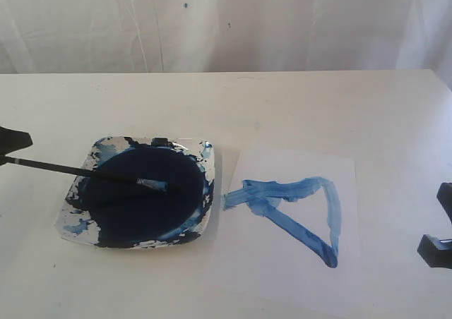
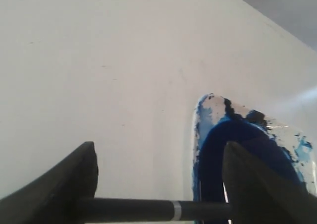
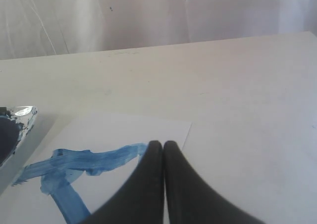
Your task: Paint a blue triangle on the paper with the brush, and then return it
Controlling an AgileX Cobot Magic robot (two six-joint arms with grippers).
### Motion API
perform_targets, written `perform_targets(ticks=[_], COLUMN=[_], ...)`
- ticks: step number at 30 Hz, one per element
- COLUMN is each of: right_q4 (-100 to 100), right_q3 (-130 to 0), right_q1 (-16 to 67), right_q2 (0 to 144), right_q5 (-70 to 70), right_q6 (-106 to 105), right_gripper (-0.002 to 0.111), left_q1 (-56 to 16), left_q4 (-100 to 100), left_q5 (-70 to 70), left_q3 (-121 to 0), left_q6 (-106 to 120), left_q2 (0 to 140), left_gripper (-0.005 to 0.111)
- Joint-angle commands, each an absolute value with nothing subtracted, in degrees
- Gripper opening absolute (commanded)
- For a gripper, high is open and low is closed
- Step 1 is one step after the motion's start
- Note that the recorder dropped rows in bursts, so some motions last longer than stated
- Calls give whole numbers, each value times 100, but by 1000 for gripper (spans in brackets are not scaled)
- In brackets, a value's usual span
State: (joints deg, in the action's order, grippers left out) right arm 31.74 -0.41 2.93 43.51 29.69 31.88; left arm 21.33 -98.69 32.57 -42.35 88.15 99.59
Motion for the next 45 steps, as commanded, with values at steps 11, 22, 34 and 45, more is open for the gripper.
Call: perform_targets(ticks=[11,22,34,45], right_q4=[3150,3150,3150,3150], right_q3=[0,0,0,0], right_q1=[285,285,285,285], right_q2=[4315,4315,4315,4315], right_q5=[2958,2958,3850,4051], right_q6=[3179,3179,2669,2633], right_gripper=[0,0,0,0], left_q1=[2134,2134,2134,2134], left_q4=[-9995,-9995,-9933,-9995], left_q5=[2118,2193,3174,4657], left_q3=[-4472,-4758,-4858,-4008], left_q6=[9163,9542,9558,9152], left_q2=[9931,9556,7359,5163], left_gripper=[73,61,0,0])
